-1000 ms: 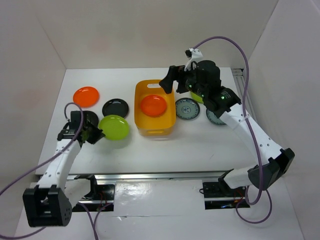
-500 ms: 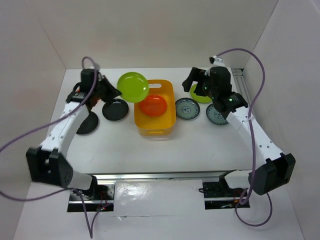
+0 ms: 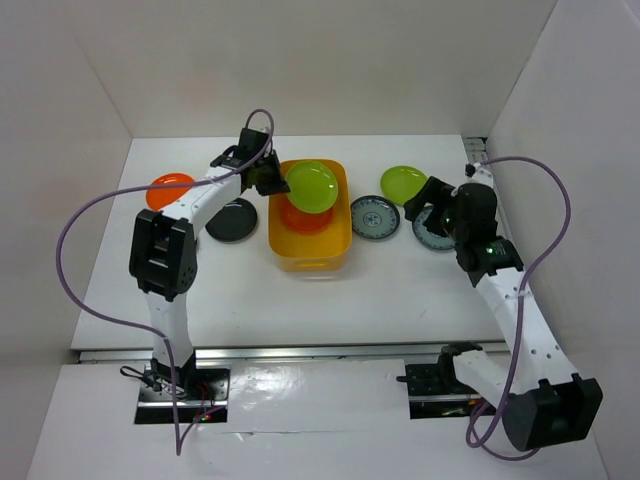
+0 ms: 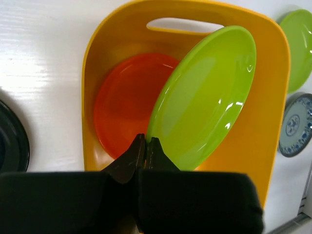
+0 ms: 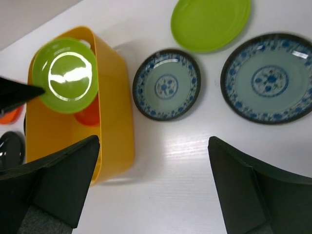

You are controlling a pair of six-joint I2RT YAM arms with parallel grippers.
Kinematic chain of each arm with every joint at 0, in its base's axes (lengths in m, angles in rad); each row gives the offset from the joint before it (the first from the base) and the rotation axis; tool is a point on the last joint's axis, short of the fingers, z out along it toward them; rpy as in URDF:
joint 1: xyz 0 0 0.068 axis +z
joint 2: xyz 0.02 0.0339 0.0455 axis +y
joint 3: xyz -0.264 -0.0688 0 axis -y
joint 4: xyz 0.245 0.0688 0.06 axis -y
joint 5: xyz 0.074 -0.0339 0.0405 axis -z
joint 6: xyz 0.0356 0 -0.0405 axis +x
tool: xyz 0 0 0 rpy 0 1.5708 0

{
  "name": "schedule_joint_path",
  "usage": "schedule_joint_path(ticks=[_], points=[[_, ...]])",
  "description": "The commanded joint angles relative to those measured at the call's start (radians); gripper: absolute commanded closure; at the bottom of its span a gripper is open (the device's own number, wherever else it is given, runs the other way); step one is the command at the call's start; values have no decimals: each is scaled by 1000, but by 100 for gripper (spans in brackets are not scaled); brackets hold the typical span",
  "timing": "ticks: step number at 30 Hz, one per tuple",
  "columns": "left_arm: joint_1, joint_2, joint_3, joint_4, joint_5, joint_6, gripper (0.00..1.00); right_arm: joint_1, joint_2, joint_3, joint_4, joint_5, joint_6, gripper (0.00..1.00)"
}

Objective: Place the plates into the plastic bin on the countertop

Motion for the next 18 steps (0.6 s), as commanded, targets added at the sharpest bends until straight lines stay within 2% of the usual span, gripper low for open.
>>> schedule_joint_path(ticks=[1,2,3,5,9,10,12,13,18], points=[[-9,51,85,-14,-29,38,100,-3,-40,-126,0,-70,59,2],[-9,74,85,-14,-29,38,83,-12,-40,-157,18,-85,77,2],[-9,84,85,-14,-29,38,75,-12,-40,-183,37,-96,108,3],[-18,93,85,-14,-38,26,72,-12,-40,-232,74,-96,119,3],[-18,93,85,-25,-70,17,58,-12,-13,-232,83,-116,119,3],[-18,93,85,-34,-70,17,41,-12,0,-244,104,-116,119,3],[-27,78,85,-43,-70,6,18,-12,36,-281,148,-142,128,3],[-28,55,85,-43,-70,6,0,-1,52,-315,216,-142,128,3],[-60,-59,85,-43,-59,6,0,8,193,-343,412,-128,178,4]])
